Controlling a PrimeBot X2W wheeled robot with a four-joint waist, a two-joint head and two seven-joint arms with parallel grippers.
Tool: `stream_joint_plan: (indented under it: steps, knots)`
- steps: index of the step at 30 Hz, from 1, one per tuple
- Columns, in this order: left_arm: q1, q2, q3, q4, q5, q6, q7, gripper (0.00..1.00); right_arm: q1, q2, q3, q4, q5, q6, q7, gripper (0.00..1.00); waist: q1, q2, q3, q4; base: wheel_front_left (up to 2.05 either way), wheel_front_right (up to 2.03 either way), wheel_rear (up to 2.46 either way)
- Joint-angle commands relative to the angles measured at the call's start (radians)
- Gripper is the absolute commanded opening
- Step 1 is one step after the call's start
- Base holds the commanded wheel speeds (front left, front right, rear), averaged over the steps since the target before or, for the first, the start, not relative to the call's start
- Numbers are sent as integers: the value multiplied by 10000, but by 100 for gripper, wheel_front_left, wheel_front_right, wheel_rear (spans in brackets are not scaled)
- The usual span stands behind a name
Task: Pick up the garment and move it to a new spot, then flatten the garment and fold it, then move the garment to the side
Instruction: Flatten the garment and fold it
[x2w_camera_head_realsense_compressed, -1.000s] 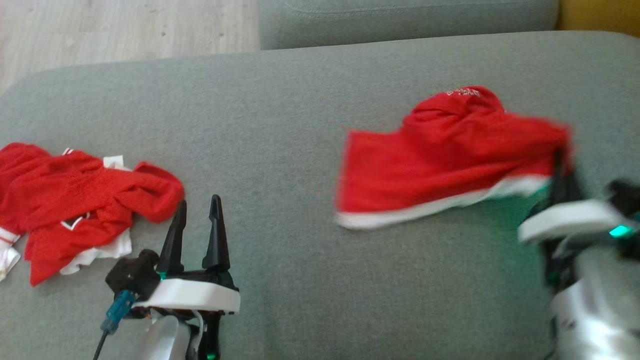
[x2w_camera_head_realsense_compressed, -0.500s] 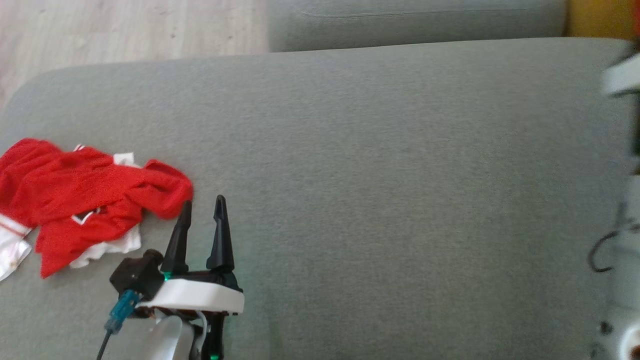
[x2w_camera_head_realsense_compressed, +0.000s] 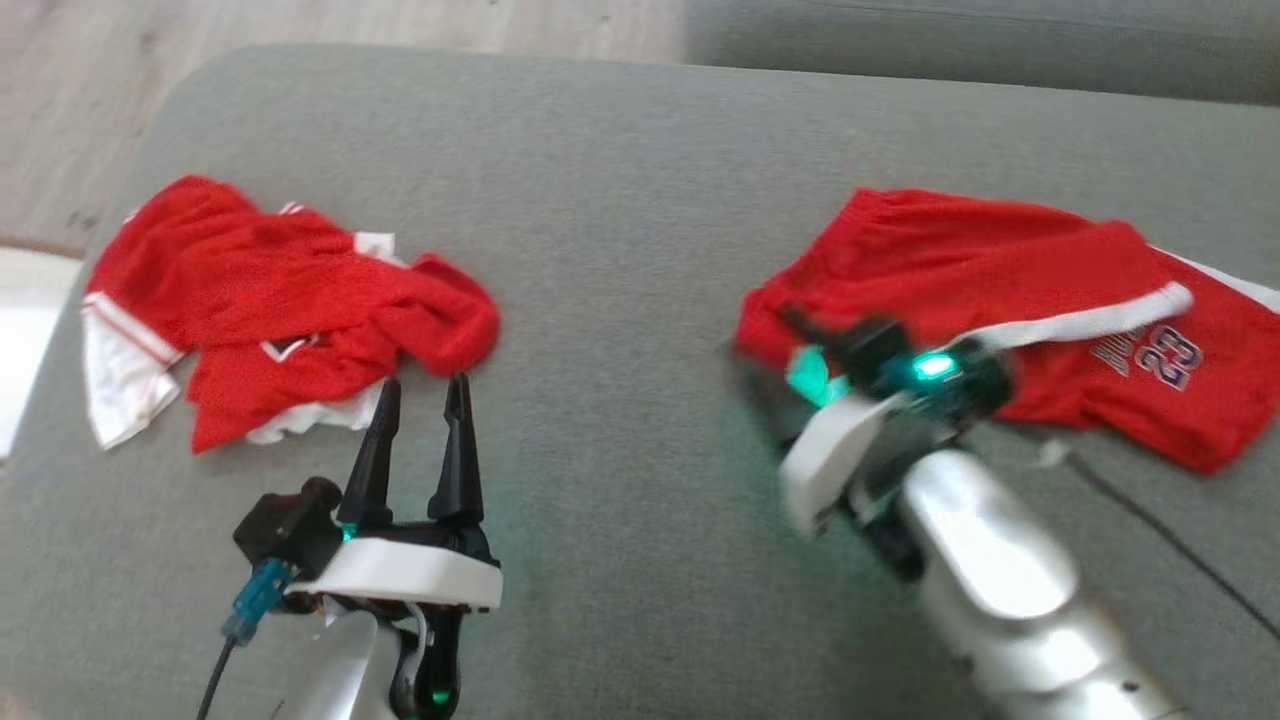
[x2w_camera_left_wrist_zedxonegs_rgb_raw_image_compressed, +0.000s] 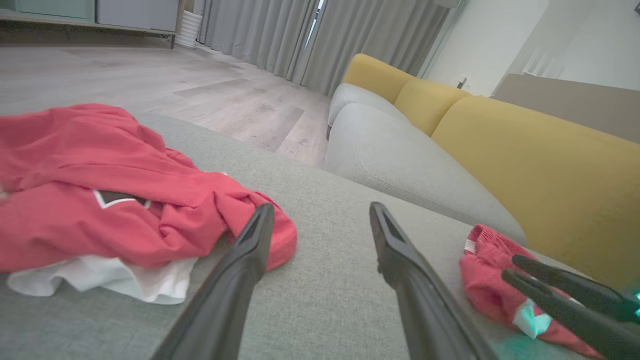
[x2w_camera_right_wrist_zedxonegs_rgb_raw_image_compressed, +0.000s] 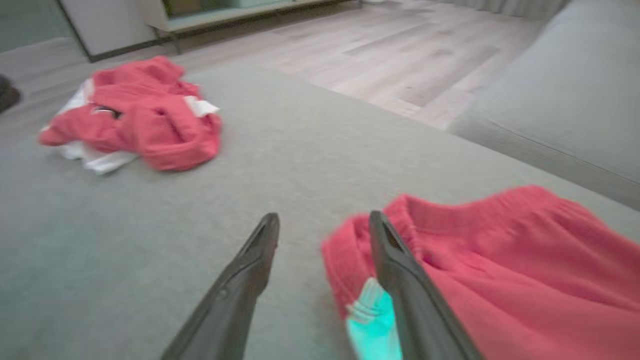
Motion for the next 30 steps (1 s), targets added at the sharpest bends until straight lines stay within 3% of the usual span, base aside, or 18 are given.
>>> stream_joint_plan:
  steps: [1,6,11,18,24,30]
  knots:
    - [-327,70,236,-218,-39,45,-80,100,-367,198,640,-313,391,-7,-196,100,-1,0,-13,209,0,0,0]
    - [-249,70,473,-200,57,75,-80,100,-666,201,1827,-15,1347,-7,-376,100,-1,0,-143,68,0,0,0]
    - [-132,70,620,-340,99,79,-80,100,-961,202,1316,180,1187,-7,-759,100,-1,0,-295,-497,0,0,0]
    - [-90,70,679,-641,166,35,-80,100,-149,-139,-1569,-538,517,-7,-1640,100,-1,0,-470,-1585,0,0,0]
    - [-75,70,670,-825,262,-63,-80,100,1295,56,-3856,-1850,38,-7,-2360,100,-1,0,-385,-2297,0,0,0]
    - [-44,70,604,-823,344,-187,-80,100,2498,193,-4559,-2653,192,-7,-2719,100,-1,0,-348,-2727,0,0,0]
